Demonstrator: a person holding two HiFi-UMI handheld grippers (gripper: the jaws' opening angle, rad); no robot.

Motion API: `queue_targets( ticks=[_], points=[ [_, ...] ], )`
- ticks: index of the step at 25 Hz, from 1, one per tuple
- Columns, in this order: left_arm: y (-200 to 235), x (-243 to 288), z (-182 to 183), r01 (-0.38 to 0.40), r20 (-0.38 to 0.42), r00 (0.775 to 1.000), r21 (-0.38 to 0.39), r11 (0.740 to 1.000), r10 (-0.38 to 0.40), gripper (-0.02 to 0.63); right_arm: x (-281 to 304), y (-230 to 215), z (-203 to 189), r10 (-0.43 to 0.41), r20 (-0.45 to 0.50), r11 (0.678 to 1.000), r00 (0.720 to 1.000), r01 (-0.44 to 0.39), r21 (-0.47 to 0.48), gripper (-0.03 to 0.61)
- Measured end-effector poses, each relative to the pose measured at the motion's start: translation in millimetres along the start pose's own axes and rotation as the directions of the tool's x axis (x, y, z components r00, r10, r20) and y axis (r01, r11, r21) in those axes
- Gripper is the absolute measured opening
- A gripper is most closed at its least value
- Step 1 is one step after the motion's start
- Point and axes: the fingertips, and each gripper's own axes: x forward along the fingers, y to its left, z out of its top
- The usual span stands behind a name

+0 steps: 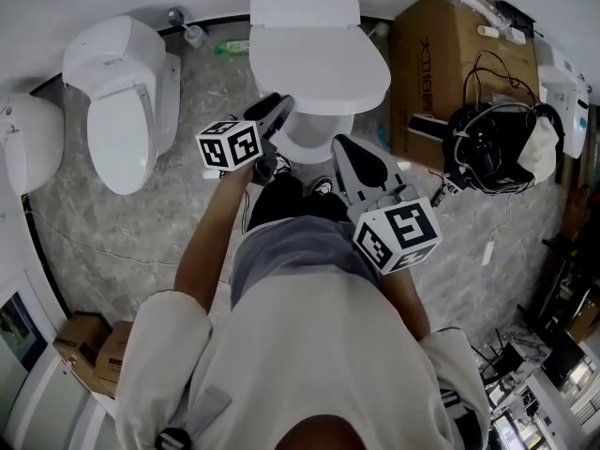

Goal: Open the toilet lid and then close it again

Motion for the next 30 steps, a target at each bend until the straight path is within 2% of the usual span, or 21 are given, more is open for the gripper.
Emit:
queue_targets(
  ticks=[3,7,16,30],
  points=[
    [0,0,6,0.018,0.009,1.0,-0.001,1.0,-0.018,0.126,2,4,-1,-0.007,0.007,1.0,1.0,0.007,0.003,0.011],
    [1,3,16,0.002,0.03,1.0,0.011,1.0,-0.002,0.096,3,6,-4,-0.013,0.007,1.0,1.0,0.013,-0.001,0.011],
    [0,7,37,-0.014,0.06,0.998,0.031,0.999,0.012,0.076,4,-2,8,-0.035,0.027,0.999,0.999,0.035,0.002,0.011],
    [-1,18,80,-0.081,0.135,0.988,0.061,0.995,0.072,0.055,10,-21,27,-0.02,0.04,1.0,0.999,0.02,-0.003,0.011]
  ],
)
